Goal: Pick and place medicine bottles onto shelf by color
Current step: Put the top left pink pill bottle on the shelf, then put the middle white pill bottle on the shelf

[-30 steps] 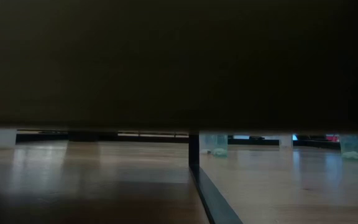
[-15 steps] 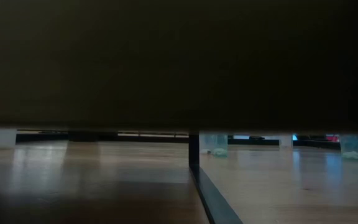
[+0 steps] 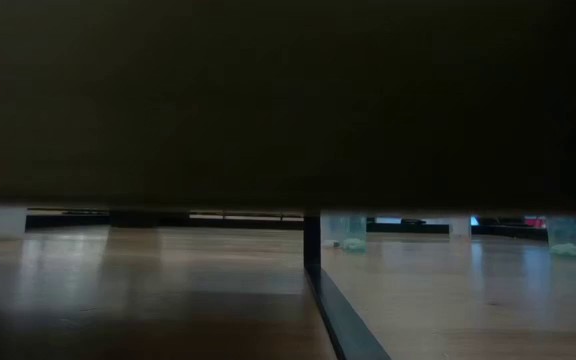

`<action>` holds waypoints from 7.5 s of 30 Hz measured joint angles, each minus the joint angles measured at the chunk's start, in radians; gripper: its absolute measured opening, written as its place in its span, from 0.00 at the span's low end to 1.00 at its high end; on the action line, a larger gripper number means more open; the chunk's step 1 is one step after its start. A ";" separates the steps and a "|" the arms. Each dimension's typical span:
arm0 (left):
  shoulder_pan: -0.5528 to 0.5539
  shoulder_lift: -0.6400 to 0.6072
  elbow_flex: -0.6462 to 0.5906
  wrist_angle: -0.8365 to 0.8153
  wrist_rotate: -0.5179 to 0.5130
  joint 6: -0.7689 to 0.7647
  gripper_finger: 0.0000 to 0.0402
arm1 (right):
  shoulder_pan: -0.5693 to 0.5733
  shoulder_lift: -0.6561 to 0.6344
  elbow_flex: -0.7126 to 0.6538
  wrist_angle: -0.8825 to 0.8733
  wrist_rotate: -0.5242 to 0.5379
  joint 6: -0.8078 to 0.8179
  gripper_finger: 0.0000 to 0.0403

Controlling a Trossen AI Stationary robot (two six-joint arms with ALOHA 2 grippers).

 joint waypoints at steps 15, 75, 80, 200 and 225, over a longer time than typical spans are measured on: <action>0.000 -0.039 0.000 -0.001 0.000 -0.035 0.59 | 0.000 0.000 0.000 0.000 0.000 0.000 0.04; 0.416 -0.091 0.087 -0.375 -0.540 0.130 0.59 | 0.000 0.000 0.000 0.000 0.000 0.000 0.04; 0.494 -0.129 0.087 -0.374 -0.579 0.203 0.59 | 0.000 0.000 0.000 0.000 0.000 0.000 0.04; 0.811 -0.550 -0.764 0.137 -0.363 -0.192 0.59 | 0.000 0.001 0.000 0.053 0.001 -0.158 0.04; 0.810 -0.551 -0.764 0.143 -0.363 -0.192 0.41 | 0.000 0.000 0.000 0.052 0.001 -0.159 0.04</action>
